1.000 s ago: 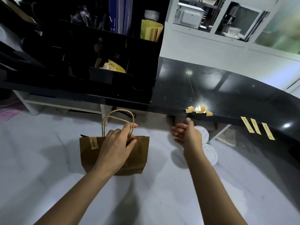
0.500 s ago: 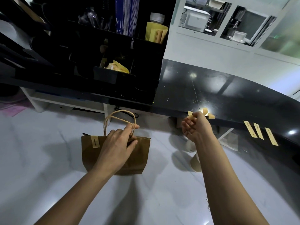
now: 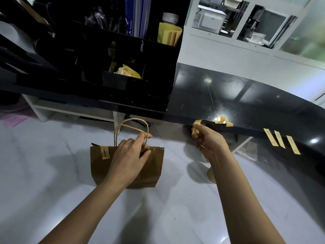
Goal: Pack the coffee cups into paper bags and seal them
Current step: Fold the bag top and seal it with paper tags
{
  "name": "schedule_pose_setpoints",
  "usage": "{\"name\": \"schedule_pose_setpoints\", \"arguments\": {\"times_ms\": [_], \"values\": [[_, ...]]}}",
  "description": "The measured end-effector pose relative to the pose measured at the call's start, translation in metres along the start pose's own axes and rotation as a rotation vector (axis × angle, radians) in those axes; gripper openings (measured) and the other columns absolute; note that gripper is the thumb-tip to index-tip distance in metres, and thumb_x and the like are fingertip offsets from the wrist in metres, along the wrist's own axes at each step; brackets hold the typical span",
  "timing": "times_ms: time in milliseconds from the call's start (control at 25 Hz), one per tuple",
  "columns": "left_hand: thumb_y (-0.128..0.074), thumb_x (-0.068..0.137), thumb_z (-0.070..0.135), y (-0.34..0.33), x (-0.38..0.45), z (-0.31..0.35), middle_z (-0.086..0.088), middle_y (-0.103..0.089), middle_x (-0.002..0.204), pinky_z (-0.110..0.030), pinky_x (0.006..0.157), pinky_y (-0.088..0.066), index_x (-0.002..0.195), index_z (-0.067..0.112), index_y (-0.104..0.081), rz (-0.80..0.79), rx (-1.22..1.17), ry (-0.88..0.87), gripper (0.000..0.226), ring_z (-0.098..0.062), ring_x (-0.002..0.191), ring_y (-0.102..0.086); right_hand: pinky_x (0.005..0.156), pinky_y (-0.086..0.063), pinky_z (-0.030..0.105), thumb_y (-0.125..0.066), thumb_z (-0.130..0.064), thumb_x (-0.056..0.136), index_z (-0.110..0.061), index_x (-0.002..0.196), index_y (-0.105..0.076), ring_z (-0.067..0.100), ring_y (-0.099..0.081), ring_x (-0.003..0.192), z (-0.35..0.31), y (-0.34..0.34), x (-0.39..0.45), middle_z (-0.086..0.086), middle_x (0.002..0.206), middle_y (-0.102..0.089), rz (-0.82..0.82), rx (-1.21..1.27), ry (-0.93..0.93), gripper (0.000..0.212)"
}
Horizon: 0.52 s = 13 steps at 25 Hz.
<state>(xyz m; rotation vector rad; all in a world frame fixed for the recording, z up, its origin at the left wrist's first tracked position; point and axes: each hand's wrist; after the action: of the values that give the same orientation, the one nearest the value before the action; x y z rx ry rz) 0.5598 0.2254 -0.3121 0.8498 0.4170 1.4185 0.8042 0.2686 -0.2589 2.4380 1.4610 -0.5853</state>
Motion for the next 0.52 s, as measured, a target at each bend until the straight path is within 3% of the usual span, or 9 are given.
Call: {"name": "schedule_pose_setpoints", "arguments": {"times_ms": [160,280,400,520], "values": [[-0.068,0.093,0.030,-0.001,-0.001,0.000,0.008,-0.062,0.094,-0.034,0.084,-0.051,0.132,0.036,-0.046,0.022,0.010,-0.014,0.045,-0.016,0.100,-0.054,0.067,-0.048,0.027,-0.076,-0.022,0.091,-0.018,0.098,-0.079,0.012,-0.066,0.078,0.025,-0.003,-0.026,0.003,0.088,-0.077,-0.103,-0.102,0.054,0.009],[-0.069,0.093,0.028,-0.001,-0.001,0.002,0.009,-0.062,0.090,-0.033,0.081,-0.051,0.130,0.034,-0.048,0.039,0.006,-0.012,0.042,-0.015,0.096,-0.056,0.067,-0.049,0.027,-0.074,-0.021,0.093,-0.023,0.096,-0.078,0.014,-0.069,0.083,0.037,-0.012,-0.049,0.000,0.089,-0.079,-0.143,-0.158,0.117,0.006],[-0.070,0.092,0.027,0.000,-0.001,0.005,0.008,-0.064,0.090,-0.036,0.081,-0.054,0.128,0.031,-0.052,0.050,0.003,0.002,0.040,-0.016,0.095,-0.058,0.060,-0.052,0.020,-0.075,-0.022,0.092,-0.029,0.105,-0.072,0.008,-0.072,0.075,0.049,-0.026,-0.068,-0.003,0.085,-0.079,-0.163,-0.234,0.202,0.015],[-0.072,0.091,0.026,0.001,0.000,0.006,0.005,-0.068,0.096,-0.037,0.081,-0.055,0.126,0.028,-0.055,0.052,-0.001,0.035,0.038,-0.017,0.098,-0.060,0.052,-0.049,0.014,-0.078,-0.019,0.089,-0.017,0.105,-0.062,0.004,-0.069,0.060,0.062,-0.041,-0.079,-0.001,0.073,-0.077,-0.150,-0.198,0.233,0.022]]}}
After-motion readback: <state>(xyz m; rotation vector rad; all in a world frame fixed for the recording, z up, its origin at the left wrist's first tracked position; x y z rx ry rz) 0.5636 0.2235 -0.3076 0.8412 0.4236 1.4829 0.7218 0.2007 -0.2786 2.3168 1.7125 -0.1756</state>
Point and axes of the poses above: each hand's wrist, its own x-axis towards the middle knuckle, its own y-axis out of the back of the hand, z = x × y
